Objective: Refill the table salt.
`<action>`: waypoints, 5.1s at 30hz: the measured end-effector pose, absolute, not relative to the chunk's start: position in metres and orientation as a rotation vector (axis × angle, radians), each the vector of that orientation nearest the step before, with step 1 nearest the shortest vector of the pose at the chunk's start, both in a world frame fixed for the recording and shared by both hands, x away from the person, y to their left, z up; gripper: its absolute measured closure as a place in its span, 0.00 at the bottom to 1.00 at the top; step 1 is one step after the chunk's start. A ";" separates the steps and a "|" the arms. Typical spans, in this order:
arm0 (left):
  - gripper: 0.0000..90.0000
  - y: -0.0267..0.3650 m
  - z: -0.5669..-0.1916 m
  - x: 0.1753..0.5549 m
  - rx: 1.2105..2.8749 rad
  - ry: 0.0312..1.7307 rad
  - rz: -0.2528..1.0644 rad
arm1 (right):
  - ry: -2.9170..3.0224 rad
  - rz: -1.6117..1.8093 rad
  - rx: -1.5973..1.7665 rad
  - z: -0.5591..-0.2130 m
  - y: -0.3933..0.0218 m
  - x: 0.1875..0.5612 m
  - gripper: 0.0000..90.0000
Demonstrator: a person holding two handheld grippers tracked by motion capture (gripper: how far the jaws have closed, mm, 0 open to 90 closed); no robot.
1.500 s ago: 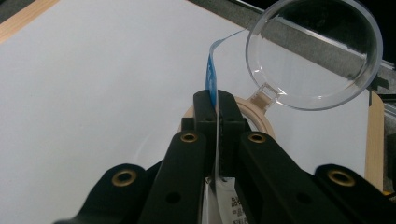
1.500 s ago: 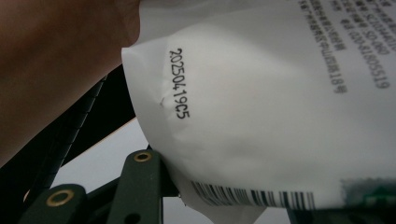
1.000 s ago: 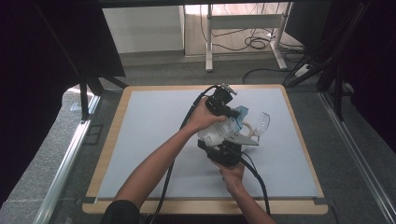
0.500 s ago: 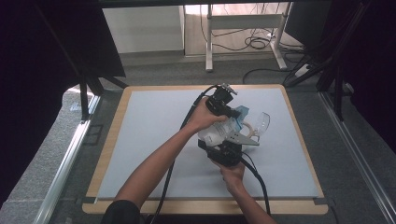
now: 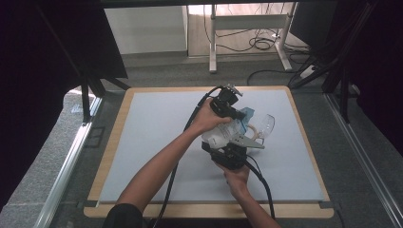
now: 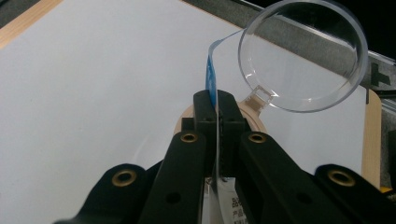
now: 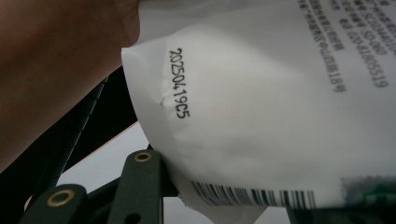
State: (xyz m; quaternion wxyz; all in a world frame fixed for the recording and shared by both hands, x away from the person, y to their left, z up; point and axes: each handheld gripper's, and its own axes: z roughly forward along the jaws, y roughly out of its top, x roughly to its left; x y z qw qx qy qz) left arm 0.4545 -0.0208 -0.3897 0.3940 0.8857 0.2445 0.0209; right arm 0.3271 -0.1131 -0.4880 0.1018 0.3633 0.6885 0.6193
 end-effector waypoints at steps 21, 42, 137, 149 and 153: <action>1.00 -0.019 -0.393 0.456 2.241 0.627 0.048 | 2.046 1.826 1.070 -0.490 -0.112 0.328 0.68; 1.00 -0.024 -0.389 0.456 2.255 0.602 0.062 | 2.011 1.836 1.096 -0.488 -0.114 0.327 0.68; 1.00 -0.012 -0.390 0.462 2.246 0.609 0.007 | 2.071 1.845 1.030 -0.492 -0.116 0.330 0.68; 1.00 -0.016 -0.389 0.462 2.247 0.600 0.012 | 2.056 1.863 1.043 -0.491 -0.118 0.329 0.68; 1.00 -0.019 -0.390 0.462 2.251 0.599 0.017 | 2.039 1.862 1.065 -0.490 -0.117 0.329 0.68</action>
